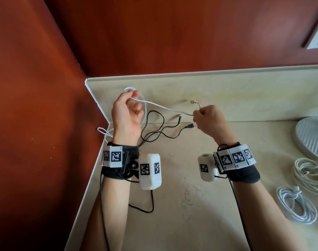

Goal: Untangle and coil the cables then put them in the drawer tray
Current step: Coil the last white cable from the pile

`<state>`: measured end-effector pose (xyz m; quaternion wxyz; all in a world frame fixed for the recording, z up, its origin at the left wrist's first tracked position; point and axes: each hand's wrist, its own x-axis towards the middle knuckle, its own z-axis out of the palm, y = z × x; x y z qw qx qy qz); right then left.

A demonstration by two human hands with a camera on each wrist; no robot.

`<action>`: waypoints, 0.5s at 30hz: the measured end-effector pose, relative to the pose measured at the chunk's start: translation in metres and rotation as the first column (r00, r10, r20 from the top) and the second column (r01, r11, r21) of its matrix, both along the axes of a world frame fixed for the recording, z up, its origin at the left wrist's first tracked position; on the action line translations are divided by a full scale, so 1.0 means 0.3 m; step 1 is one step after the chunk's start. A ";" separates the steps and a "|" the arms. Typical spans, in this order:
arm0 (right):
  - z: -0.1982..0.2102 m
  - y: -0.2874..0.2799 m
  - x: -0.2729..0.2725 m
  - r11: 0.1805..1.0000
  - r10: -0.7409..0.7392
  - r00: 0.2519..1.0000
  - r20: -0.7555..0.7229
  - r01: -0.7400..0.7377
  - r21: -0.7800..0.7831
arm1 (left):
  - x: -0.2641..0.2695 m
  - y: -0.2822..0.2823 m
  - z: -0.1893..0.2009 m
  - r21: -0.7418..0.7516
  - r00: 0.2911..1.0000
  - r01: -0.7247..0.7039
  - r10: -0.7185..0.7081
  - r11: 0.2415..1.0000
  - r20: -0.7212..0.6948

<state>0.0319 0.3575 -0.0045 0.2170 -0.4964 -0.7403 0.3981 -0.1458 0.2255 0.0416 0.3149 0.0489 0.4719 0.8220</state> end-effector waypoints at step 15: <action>0.157 -0.142 0.011 0.930 0.324 0.942 -0.093 -0.299 0.214 | 0.052 -0.107 0.035 -0.728 0.236 -0.120 -0.693 0.675 -0.682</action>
